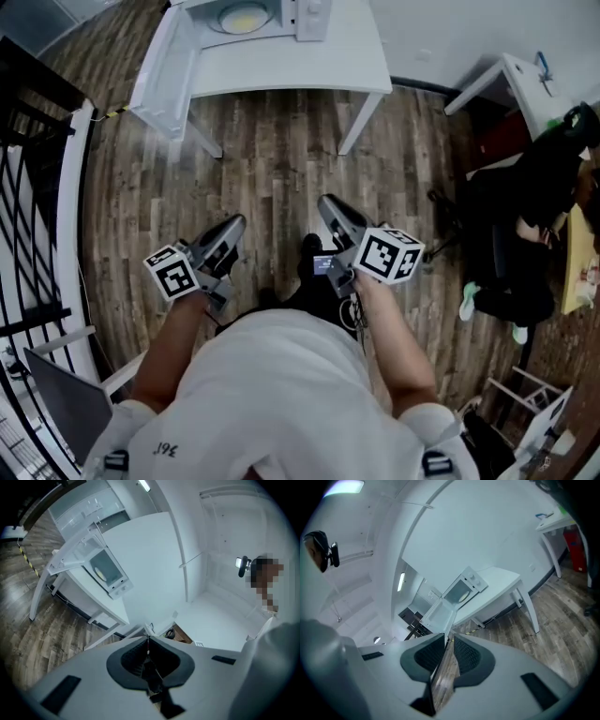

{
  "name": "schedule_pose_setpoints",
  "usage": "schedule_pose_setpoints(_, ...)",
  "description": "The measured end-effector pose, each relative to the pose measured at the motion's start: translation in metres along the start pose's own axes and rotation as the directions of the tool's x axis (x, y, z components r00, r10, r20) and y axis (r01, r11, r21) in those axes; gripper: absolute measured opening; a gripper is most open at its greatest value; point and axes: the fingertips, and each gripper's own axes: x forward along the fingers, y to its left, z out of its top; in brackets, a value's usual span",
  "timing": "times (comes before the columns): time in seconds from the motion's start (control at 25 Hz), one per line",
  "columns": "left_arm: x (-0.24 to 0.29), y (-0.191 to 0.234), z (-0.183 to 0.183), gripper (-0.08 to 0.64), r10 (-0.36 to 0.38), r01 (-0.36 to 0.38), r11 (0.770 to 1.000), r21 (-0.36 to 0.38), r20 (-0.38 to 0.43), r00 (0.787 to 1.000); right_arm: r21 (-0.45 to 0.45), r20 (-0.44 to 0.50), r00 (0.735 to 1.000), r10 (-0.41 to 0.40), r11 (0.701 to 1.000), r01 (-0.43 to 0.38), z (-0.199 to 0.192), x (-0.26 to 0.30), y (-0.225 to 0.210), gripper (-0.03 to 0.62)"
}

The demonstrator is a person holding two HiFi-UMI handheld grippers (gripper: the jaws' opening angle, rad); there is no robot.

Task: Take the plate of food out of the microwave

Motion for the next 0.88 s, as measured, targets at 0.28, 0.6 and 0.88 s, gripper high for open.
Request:
schedule_pose_setpoints(0.28, 0.088, 0.023, 0.047, -0.003, 0.093, -0.094, 0.996, 0.006, 0.067, 0.993, -0.024, -0.033, 0.999, 0.029, 0.999, -0.030, 0.092, 0.033, -0.046, 0.055)
schedule_pose_setpoints(0.6, 0.133, 0.057, 0.079, -0.002, 0.282, -0.285, 0.959, 0.001, 0.126, 0.951, -0.015, -0.064, 0.997, 0.049, 0.999, -0.050, 0.145, 0.066, -0.076, 0.055)
schedule_pose_setpoints(0.88, 0.160, 0.079, 0.117, -0.002, 0.269, -0.271, 0.963, -0.003, 0.133, 0.954, -0.022, -0.110, 0.992, 0.069, 0.997, -0.071, 0.165, 0.119, -0.075, 0.055)
